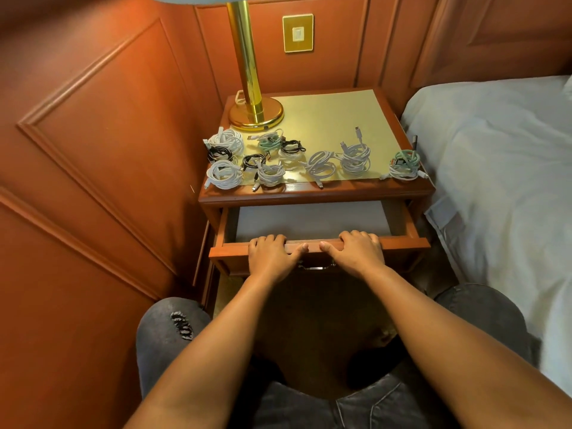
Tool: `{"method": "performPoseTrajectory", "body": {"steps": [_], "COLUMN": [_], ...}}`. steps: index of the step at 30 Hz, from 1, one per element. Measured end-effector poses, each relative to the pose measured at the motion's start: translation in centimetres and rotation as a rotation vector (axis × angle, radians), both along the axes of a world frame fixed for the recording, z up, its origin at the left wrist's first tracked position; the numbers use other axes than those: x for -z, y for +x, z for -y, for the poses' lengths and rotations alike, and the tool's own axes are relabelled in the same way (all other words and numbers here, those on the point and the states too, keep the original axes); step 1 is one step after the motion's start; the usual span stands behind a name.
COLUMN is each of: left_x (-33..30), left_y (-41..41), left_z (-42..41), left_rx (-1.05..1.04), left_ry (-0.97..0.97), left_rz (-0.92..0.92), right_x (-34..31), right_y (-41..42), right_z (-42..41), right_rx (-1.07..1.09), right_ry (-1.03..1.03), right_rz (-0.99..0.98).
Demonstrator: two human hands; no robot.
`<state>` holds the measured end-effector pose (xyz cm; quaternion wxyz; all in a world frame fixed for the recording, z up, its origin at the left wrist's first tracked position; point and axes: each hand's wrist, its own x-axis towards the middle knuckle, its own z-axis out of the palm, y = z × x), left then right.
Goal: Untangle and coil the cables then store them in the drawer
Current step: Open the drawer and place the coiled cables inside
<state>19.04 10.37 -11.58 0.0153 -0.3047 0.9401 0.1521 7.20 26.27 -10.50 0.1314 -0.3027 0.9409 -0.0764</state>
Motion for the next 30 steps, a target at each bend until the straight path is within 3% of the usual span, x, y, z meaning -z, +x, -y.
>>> {"method": "performPoseTrajectory", "body": {"steps": [30], "left_x": [-0.1], "left_y": [8.0], "left_z": [-5.7], "left_rx": [0.015], "left_ry": [0.053], "left_rz": [0.045], "right_x": [-0.7], "right_y": [7.5], "right_z": [-5.5], "right_rx": [-0.023], "right_ry": [0.030], "right_rz": [0.101]}}
